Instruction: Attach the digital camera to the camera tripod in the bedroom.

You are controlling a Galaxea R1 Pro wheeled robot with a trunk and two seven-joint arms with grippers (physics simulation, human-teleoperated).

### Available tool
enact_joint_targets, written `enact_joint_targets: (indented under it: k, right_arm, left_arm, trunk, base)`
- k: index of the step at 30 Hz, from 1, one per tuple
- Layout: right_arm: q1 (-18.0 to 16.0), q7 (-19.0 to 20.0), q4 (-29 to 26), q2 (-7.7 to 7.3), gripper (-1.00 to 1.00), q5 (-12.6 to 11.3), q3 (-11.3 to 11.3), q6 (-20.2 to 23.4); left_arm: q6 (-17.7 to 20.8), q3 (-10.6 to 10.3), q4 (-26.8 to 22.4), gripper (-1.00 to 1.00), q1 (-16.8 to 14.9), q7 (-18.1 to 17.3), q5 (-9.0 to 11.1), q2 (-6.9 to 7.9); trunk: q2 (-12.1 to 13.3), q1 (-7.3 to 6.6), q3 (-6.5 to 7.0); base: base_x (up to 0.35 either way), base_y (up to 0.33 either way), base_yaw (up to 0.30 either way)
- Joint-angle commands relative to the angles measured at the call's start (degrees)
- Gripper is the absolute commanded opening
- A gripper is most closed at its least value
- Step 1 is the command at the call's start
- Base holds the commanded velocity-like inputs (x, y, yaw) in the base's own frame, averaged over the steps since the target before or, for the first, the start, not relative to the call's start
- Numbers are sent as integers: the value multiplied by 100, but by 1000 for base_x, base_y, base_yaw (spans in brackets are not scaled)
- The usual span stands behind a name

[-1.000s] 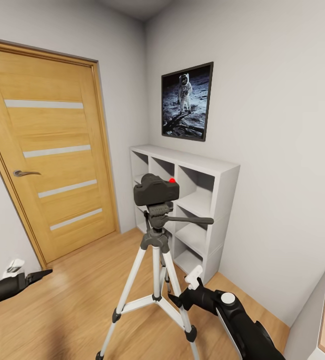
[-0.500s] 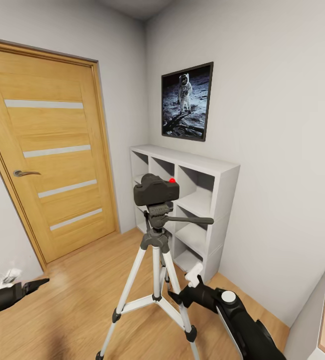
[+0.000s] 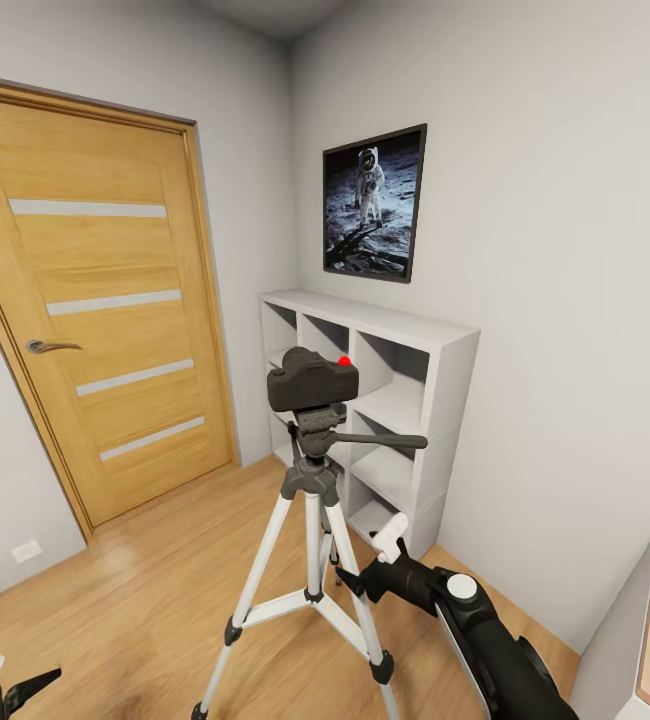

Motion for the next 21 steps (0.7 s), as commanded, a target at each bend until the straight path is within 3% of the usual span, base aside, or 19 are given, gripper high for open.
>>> enact_joint_targets:
  k: [1, 6, 11, 15, 16, 17, 18, 19, 21]
  right_arm:
    - [0, 25, -17, 0, 100, 34, -6, 25]
    - [1, 25, -37, -4, 100, 34, -6, 26]
    - [8, 25, -46, -8, 100, 34, -6, 20]
    - [9, 25, -49, -9, 100, 34, -6, 15]
    - [9, 25, -49, -9, 100, 34, -6, 15]
    - [12, 25, -50, -8, 100, 34, -6, 16]
    - [13, 25, -50, -10, 100, 34, -6, 16]
    - [13, 25, -50, -10, 100, 34, -6, 16]
    - [27, 25, -50, -9, 100, 34, -6, 17]
  left_arm:
    - [40, 53, 20, 100, 11, -15, -22, -20]
    - [-5, 54, 63, 100, 82, 67, -30, -126]
    - [16, 41, 110, 100, 264, 499, -31, -322]
    - [28, 28, 200, 100, 514, 1229, -40, -700]
    - [28, 28, 200, 100, 514, 1229, -40, -700]
    - [34, 25, 228, 100, 664, 1711, -39, -893]
    - [35, 23, 238, 100, 744, 1963, -37, -989]
    - [35, 23, 238, 100, 744, 1963, -37, -989]
    - [25, 22, 252, 100, 902, 2469, -31, -1189]
  trunk:
    - [-4, 2, -2]
    - [-4, 2, -2]
    - [-4, 2, -2]
    - [-4, 2, -2]
    - [-4, 2, -2]
    - [-4, 2, -2]
    - [-4, 2, -2]
    - [-4, 2, -2]
    - [-4, 2, -2]
  base:
    - [0, 0, 0]
    - [0, 0, 0]
    - [0, 0, 0]
    - [0, 0, 0]
    - [0, 0, 0]
    - [0, 0, 0]
    - [0, 0, 0]
    - [0, 0, 0]
    - [0, 0, 0]
